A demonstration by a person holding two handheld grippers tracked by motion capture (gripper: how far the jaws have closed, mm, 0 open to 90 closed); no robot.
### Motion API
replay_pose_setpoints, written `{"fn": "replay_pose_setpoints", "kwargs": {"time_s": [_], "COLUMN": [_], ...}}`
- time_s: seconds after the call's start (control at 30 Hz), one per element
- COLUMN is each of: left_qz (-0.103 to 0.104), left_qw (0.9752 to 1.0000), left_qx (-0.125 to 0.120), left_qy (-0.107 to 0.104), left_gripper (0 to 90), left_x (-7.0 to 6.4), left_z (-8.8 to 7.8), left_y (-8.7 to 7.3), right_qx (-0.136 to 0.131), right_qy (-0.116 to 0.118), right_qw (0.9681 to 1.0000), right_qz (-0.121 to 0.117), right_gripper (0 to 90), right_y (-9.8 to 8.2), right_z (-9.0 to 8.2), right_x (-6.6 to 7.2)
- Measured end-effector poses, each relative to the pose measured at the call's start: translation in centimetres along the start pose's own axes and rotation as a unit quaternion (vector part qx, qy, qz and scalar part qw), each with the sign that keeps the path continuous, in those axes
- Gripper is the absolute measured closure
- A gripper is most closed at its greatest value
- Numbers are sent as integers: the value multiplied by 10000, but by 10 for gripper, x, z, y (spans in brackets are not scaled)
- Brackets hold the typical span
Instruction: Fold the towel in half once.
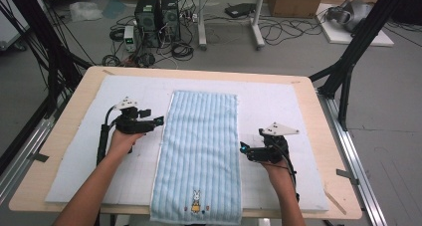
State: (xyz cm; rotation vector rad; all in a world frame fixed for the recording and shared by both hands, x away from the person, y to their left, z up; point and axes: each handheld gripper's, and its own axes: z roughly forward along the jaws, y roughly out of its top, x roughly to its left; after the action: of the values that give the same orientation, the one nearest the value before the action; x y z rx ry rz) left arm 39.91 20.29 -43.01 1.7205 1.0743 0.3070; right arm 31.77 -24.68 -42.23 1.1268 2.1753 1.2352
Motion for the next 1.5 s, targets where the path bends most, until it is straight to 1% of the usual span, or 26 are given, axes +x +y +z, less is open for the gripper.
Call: {"fn": "replay_pose_setpoints", "kwargs": {"time_s": [0.07, 0.1, 0.2, 0.27, 0.33, 0.37, 0.4, 0.47, 0.5, 0.57, 0.67, 0.77, 0.8, 0.83, 0.87, 0.97, 1.03, 1.1, 1.17, 1.23, 1.27, 1.3, 1.33, 1.4, 1.43, 1.5], "left_qz": [-85, -60, -128, -114, -106, -62, -16, -40, -66, -12, 211, 526, 580, 606, 564, 489, 419, 309, 225, 103, 64, 20, -44, -96, -124, -224], "left_qw": [9999, 9998, 9993, 9986, 9982, 9976, 9971, 9963, 9960, 9953, 9943, 9913, 9909, 9909, 9917, 9923, 9929, 9937, 9941, 9949, 9949, 9950, 9952, 9955, 9957, 9959], "left_qx": [78, 104, 203, 304, 385, 457, 463, 495, 524, 545, 638, 788, 795, 831, 806, 812, 806, 792, 801, 764, 777, 781, 769, 744, 714, 583], "left_qy": [104, 143, 299, 418, 457, 519, 605, 701, 725, 801, 822, 910, 923, 873, 833, 802, 767, 733, 690, 658, 636, 617, 598, 577, 585, 650], "left_gripper": [323, 324, 338, 345, 372, 382, 393, 426, 433, 472, 552, 682, 724, 784, 840, 866, 871, 872, 873, 875, 875, 875, 876, 878, 878, 879], "left_x": [3, 4, 7, 7, 5, 4, 2, 2, 2, 0, -5, -12, -13, -13, -13, -11, -11, -9, -7, -6, -5, -4, -4, -3, -3, -2], "left_z": [9, 13, 28, 38, 47, 50, 54, 59, 61, 62, 63, 65, 66, 65, 65, 65, 65, 64, 64, 64, 63, 63, 63, 62, 62, 60], "left_y": [2, 4, 9, 10, 10, 10, 9, 7, 5, 6, 5, 4, 4, 4, 4, 4, 4, 4, 4, 4, 4, 4, 4, 4, 5, 7], "right_qx": [17, 37, 50, 55, 64, 77, 81, 63, 79, 71, 56, 192, 260, 347, 450, 677, 741, 784, 805, 935, 1011, 1078, 1061, 1049, 1056, 1084], "right_qy": [-9, -6, -1, 1, 6, 9, 3, -19, -55, -187, -383, -473, -464, -469, -460, -461, -531, -519, -558, -670, -740, -777, -800, -729, -669, -773], "right_qw": [10000, 10000, 10000, 10000, 10000, 9999, 9999, 10000, 9999, 9997, 9990, 9983, 9981, 9976, 9970, 9956, 9946, 9939, 9938, 9922, 9912, 9902, 9900, 9907, 9913, 9907], "right_qz": [24, 39, 68, 67, 69, 71, 63, 66, 93, 112, 219, 272, 311, 379, 426, 457, 499, 584, 532, 474, 433, 421, 481, 461, 411, 295], "right_gripper": [116, 116, 116, 116, 116, 116, 116, 116, 116, 116, 116, 116, 117, 119, 124, 238, 337, 410, 457, 496, 545, 573, 662, 800, 838, 861], "right_y": [-1, -1, -1, -1, -2, -2, -2, -2, -2, -1, 2, 7, 9, 11, 13, 22, 28, 35, 42, 46, 47, 47, 47, 48, 48, 51], "right_z": [2, 2, 4, 4, 5, 5, 6, 6, 7, 9, 16, 32, 39, 46, 53, 71, 80, 88, 97, 105, 110, 113, 113, 113, 114, 115], "right_x": [-1, -1, -1, -1, 0, 0, 0, 0, 1, 0, -1, -5, -8, -9, -11, -13, -15, -17, -17, -17, -17, -17, -17, -16, -15, -14]}}
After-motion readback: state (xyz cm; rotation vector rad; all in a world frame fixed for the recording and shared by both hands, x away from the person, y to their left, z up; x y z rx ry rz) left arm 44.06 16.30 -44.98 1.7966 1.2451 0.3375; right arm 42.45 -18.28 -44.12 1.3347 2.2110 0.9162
